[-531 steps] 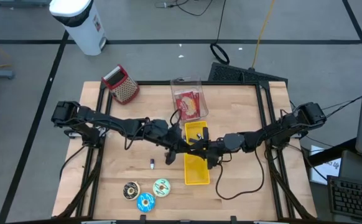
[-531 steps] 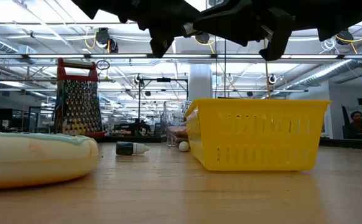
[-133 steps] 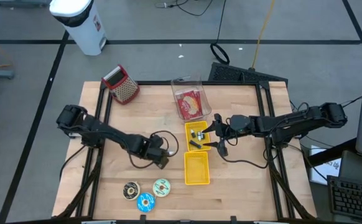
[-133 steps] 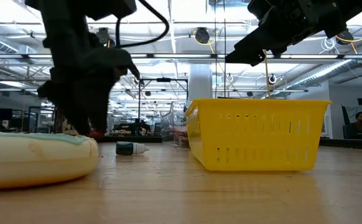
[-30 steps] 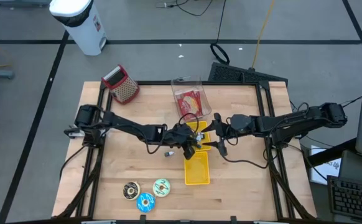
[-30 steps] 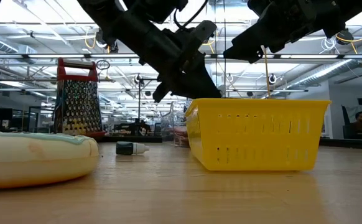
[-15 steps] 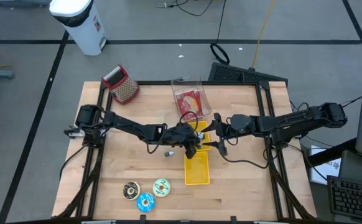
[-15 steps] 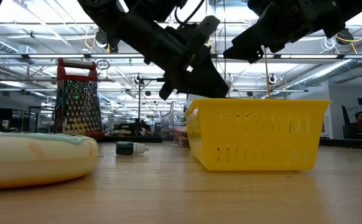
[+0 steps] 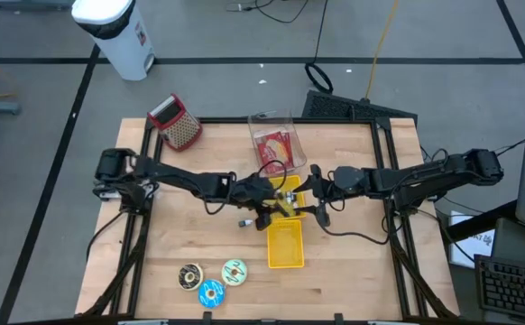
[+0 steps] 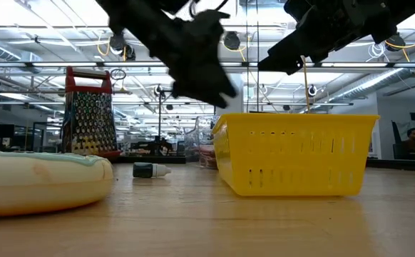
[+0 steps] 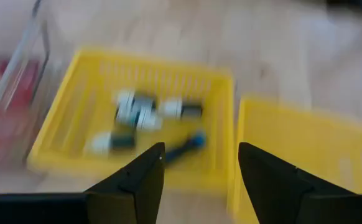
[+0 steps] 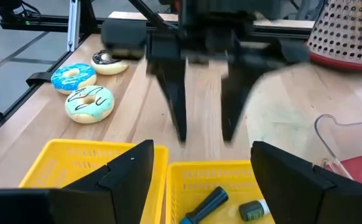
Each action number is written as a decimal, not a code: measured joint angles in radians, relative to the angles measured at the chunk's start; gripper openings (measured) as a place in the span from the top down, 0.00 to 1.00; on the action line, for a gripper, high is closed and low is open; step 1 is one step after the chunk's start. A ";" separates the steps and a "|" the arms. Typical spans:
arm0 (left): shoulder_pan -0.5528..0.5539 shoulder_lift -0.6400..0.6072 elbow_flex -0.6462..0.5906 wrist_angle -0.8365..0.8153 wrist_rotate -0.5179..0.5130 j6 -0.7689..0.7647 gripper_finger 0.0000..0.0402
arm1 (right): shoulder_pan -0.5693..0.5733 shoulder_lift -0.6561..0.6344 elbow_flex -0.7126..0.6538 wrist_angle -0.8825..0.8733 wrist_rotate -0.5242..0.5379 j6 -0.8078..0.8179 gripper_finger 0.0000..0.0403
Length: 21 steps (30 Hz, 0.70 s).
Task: Pick & Place Food Item
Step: Put the black food coloring bottle into the top yellow bin
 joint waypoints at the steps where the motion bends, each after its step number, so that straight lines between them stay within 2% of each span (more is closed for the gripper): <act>1: -0.007 -0.027 0.000 -0.072 -0.001 -0.002 0.49 | 0.000 0.000 0.000 -0.002 0.000 0.000 0.36; 6: -0.083 -0.101 0.000 -0.397 -0.001 -0.089 0.51 | 0.000 0.000 0.000 -0.016 0.000 0.000 0.36; 9: -0.149 -0.095 -0.007 -0.491 -0.030 -0.176 0.50 | 0.000 0.000 -0.001 -0.018 0.000 0.001 0.36; 16: -0.248 -0.019 -0.037 -0.468 -0.208 -0.174 0.51 | 0.000 0.000 -0.001 -0.011 0.000 0.008 0.36; 21: -0.248 0.039 -0.037 -0.428 -0.234 -0.180 0.53 | 0.000 0.000 -0.001 -0.010 0.000 0.015 0.36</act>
